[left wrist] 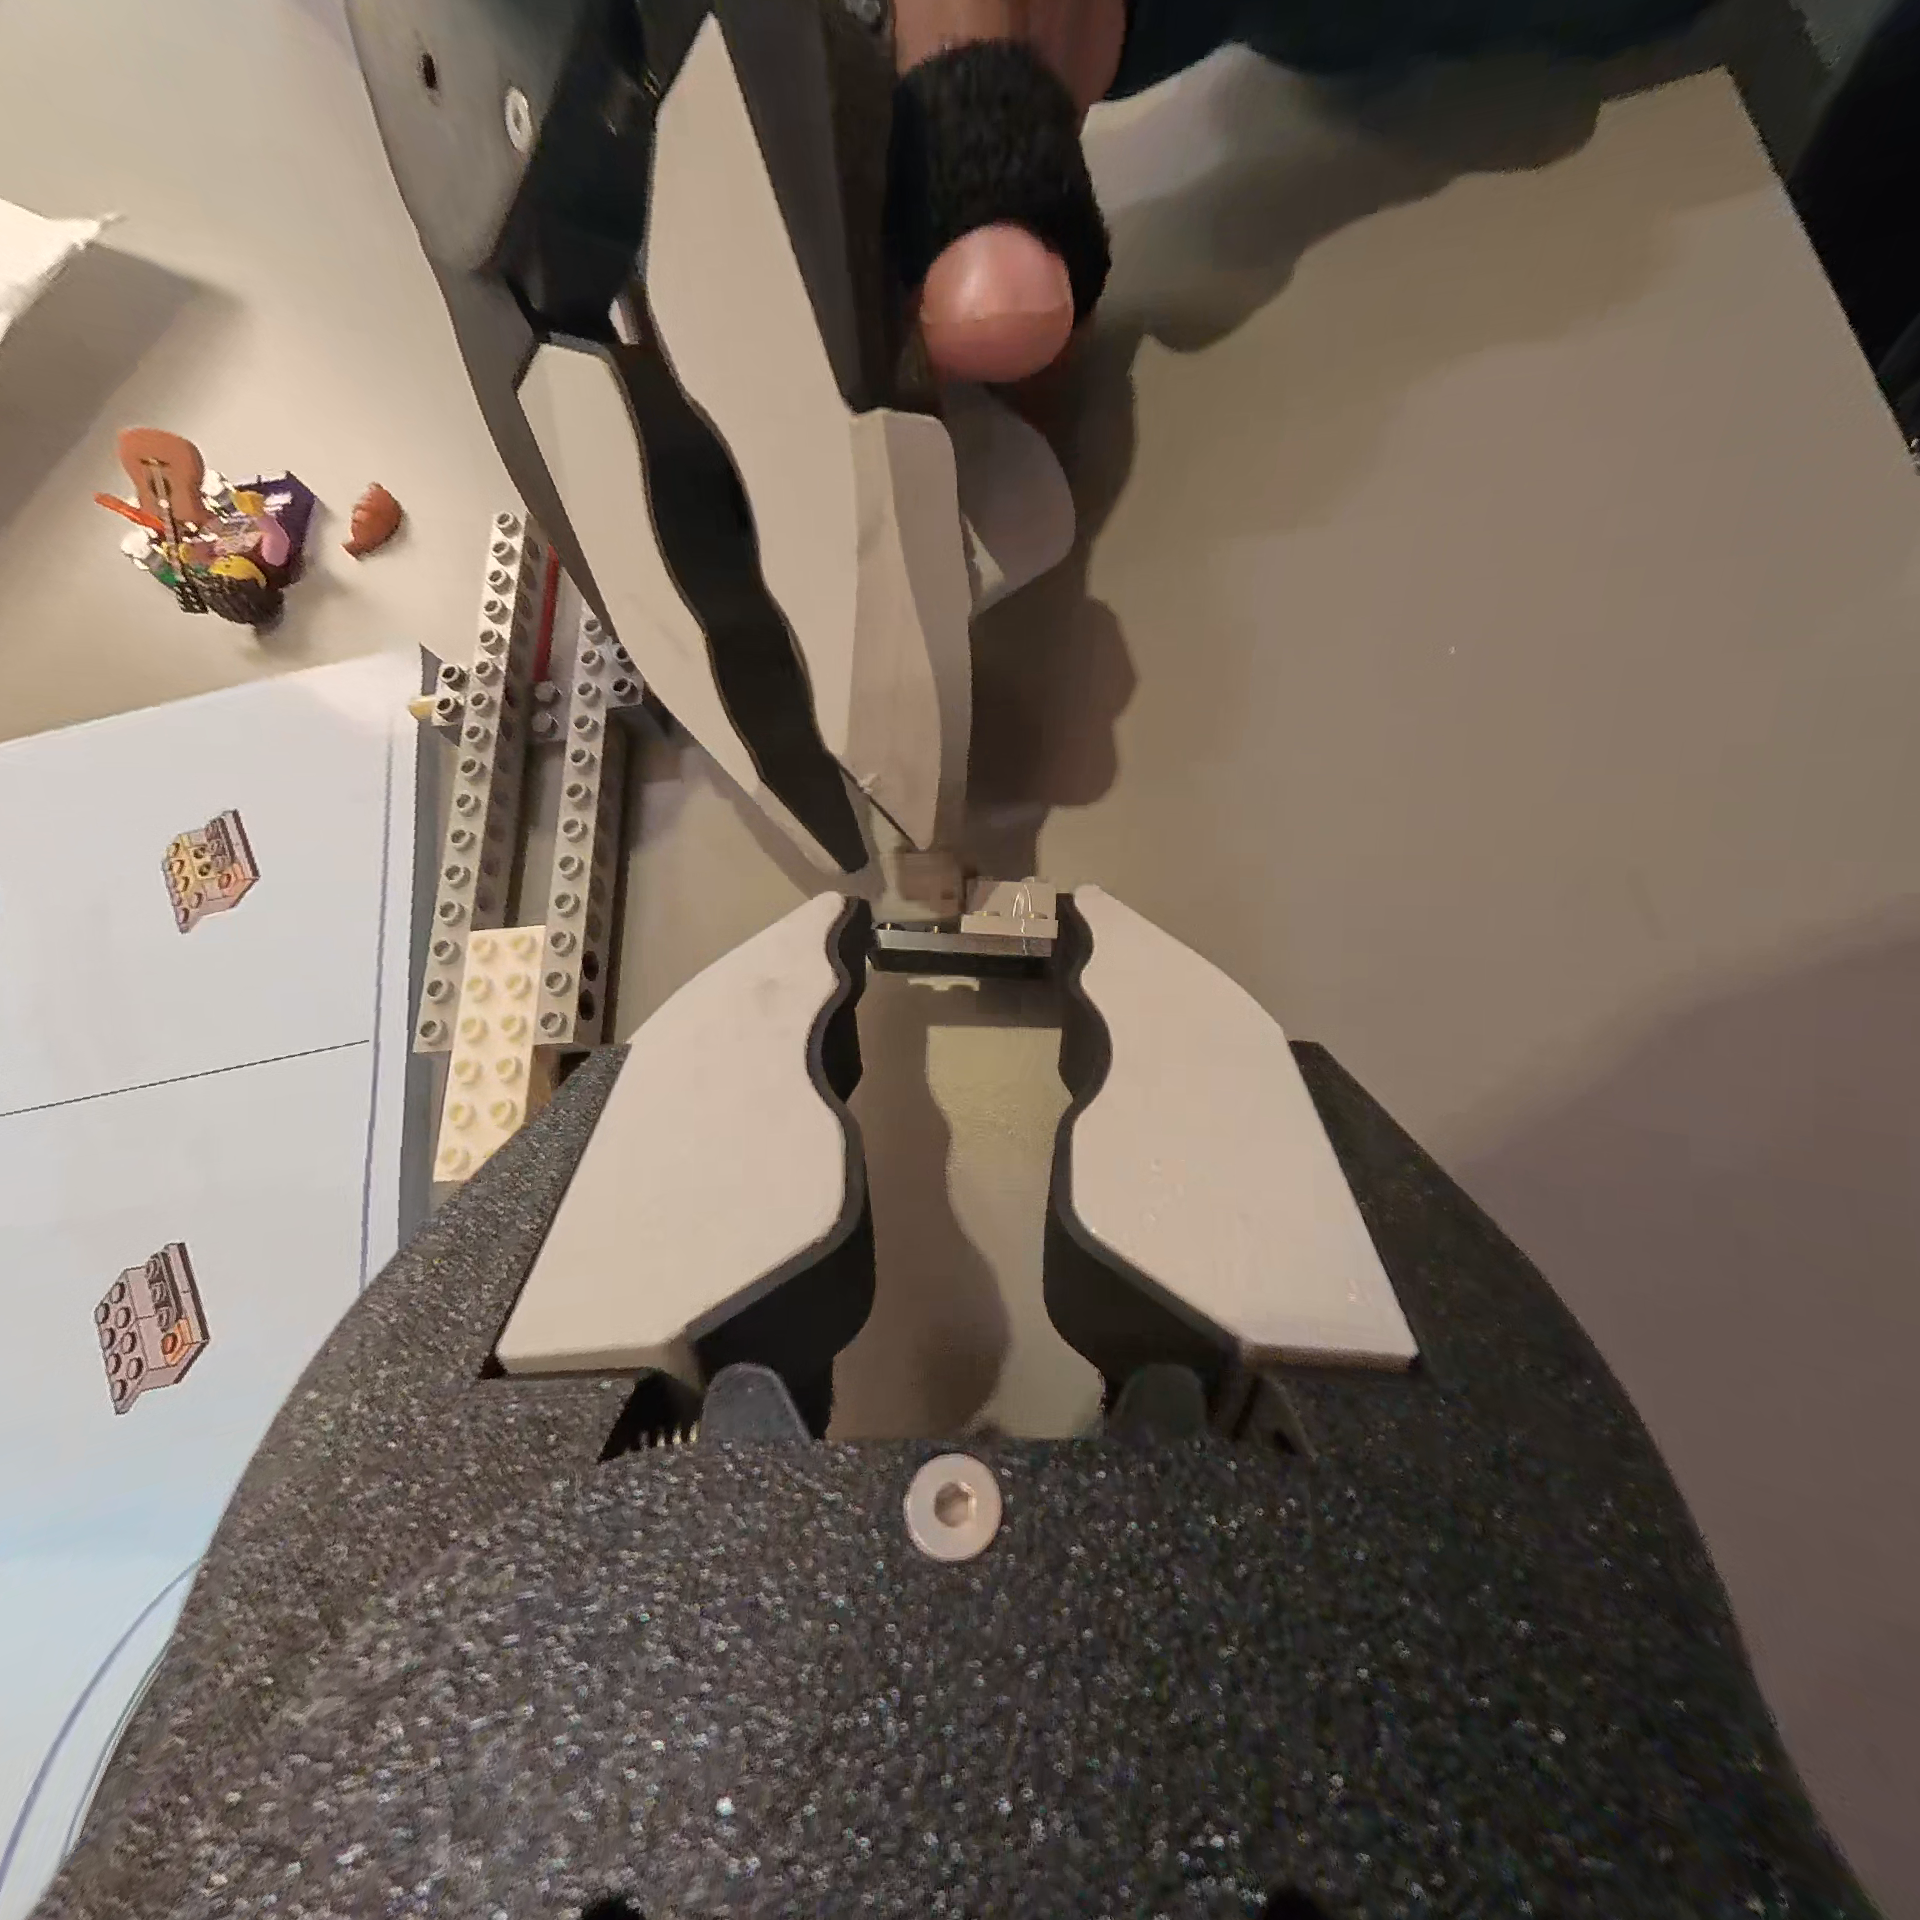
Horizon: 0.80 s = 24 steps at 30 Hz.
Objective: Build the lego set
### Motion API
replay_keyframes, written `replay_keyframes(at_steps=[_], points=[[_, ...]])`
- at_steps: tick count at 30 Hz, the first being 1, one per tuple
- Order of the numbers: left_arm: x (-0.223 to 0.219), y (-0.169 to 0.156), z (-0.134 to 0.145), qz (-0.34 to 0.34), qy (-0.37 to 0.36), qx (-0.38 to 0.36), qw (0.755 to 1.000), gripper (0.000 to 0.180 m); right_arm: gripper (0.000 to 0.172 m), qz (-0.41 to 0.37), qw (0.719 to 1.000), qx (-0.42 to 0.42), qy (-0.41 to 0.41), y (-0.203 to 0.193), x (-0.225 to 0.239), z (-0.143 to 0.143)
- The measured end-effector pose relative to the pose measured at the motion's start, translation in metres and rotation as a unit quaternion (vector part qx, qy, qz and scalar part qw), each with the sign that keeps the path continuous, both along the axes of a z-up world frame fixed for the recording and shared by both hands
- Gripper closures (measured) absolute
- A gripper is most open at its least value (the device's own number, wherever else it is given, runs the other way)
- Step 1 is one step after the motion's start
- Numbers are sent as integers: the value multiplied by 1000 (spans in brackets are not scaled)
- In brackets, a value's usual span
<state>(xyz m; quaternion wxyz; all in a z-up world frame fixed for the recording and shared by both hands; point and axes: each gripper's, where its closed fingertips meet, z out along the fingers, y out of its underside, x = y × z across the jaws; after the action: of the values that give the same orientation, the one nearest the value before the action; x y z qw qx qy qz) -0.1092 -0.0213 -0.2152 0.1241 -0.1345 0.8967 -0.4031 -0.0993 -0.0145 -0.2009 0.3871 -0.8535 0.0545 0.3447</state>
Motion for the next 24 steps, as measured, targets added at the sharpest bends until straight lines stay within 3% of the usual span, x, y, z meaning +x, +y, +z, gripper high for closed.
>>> replay_keyframes(at_steps=[7, 11, 16, 21, 24], points=[[-3, 0, -1, -6, 6, 0, 1000, 145, 154, -3, 999, 6, -52, -3, 11, -2], [-3, 1, 14, -11, 2, -54, 998, 145, 148, 33, 993, 49, -102, -6, 7, 4], [-10, -2, 50, -44, -32, -168, 984, 145, 146, 62, 992, 106, -14, -4, -13, 28], [-15, -2, 65, -62, -56, -215, 973, 146, 142, 99, 985, 134, 32, -7, -31, 41], [-16, -3, 68, -68, -58, -223, 971, 146, 148, 112, 982, 144, 45, -7, -40, 45]])
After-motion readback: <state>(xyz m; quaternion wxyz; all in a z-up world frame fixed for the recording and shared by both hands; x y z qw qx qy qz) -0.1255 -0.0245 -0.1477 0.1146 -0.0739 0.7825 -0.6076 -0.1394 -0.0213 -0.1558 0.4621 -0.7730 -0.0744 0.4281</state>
